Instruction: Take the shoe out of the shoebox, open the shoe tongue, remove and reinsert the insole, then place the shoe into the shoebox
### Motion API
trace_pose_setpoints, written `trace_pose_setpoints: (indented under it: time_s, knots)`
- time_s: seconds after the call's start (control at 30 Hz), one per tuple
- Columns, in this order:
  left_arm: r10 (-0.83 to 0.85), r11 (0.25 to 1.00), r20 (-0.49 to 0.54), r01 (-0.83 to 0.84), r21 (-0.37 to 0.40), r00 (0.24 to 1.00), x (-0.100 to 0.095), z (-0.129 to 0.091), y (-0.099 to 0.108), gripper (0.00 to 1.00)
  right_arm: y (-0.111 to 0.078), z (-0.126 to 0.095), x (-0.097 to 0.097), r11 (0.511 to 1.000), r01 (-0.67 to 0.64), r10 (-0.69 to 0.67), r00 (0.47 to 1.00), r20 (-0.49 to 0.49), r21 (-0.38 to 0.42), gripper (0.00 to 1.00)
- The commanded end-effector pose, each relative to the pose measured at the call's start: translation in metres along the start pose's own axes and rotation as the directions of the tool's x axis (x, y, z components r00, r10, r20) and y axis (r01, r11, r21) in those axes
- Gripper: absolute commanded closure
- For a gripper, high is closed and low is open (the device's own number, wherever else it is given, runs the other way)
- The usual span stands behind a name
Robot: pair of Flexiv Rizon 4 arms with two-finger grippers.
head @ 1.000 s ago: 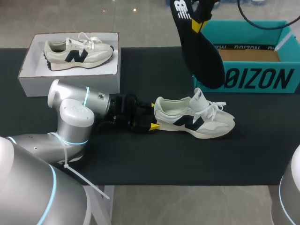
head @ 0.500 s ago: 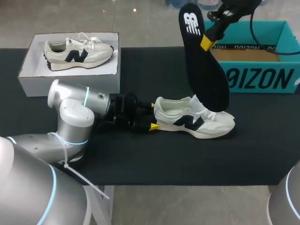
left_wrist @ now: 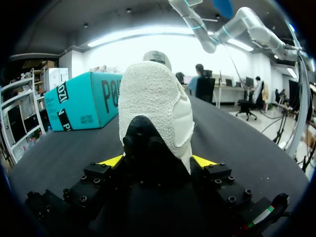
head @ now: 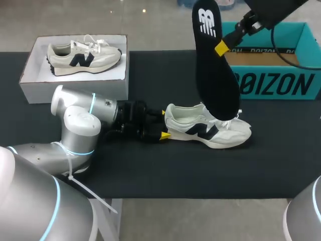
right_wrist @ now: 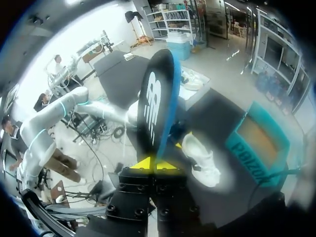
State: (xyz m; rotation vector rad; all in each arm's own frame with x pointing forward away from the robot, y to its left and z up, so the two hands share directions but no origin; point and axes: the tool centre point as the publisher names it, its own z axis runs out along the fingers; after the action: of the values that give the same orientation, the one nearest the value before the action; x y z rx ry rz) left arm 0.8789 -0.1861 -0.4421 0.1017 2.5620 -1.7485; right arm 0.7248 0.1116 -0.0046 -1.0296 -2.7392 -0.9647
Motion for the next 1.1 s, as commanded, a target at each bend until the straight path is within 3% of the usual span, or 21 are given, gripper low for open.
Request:
trace_pose_setpoints:
  time_s: [0.03, 0.37, 0.47, 0.5, 0.53, 0.57, 0.83, 1.1]
  knots:
    - [0.000, 1.000, 0.001, 0.000, -0.001, 1.000, -0.001, 0.003, 0.003, 1.00, -0.002, 0.001, 0.002, 1.000, -0.002, 0.002, 1.000, 0.005, -0.018, 1.00]
    - [0.000, 1.000, 0.001, 0.000, -0.001, 1.000, -0.001, 0.003, 0.003, 1.00, -0.002, 0.001, 0.002, 1.000, -0.002, 0.002, 1.000, 0.005, -0.018, 1.00]
    - [0.019, 0.999, 0.007, -0.018, -0.048, 1.000, 0.003, -0.001, 0.001, 1.00, -0.002, 0.001, 0.002, 1.000, -0.002, 0.002, 1.000, 0.005, -0.018, 1.00]
    - [0.022, 0.998, 0.013, -0.021, -0.063, 1.000, 0.005, -0.003, 0.001, 0.67, -0.002, 0.001, 0.002, 1.000, -0.002, 0.002, 1.000, 0.005, -0.018, 1.00]
    - [0.029, 0.997, 0.016, -0.027, -0.075, 0.999, 0.006, -0.005, 0.000, 0.49, -0.002, 0.001, 0.002, 1.000, -0.002, 0.002, 1.000, 0.005, -0.018, 1.00]
    - [0.028, 0.997, 0.016, -0.026, -0.079, 0.999, 0.008, -0.006, -0.001, 0.00, -0.002, 0.001, 0.002, 1.000, -0.002, 0.002, 1.000, 0.005, -0.018, 1.00]
    - [0.044, 0.986, 0.059, -0.034, -0.166, 0.997, 0.016, -0.032, -0.002, 0.00, -0.002, 0.001, 0.002, 1.000, -0.002, 0.002, 1.000, 0.005, -0.018, 1.00]
    - [0.095, 0.938, 0.001, -0.089, -0.335, 0.995, 0.009, -0.069, -0.015, 0.00, -0.002, 0.001, 0.002, 1.000, -0.002, 0.002, 1.000, 0.005, -0.018, 1.00]
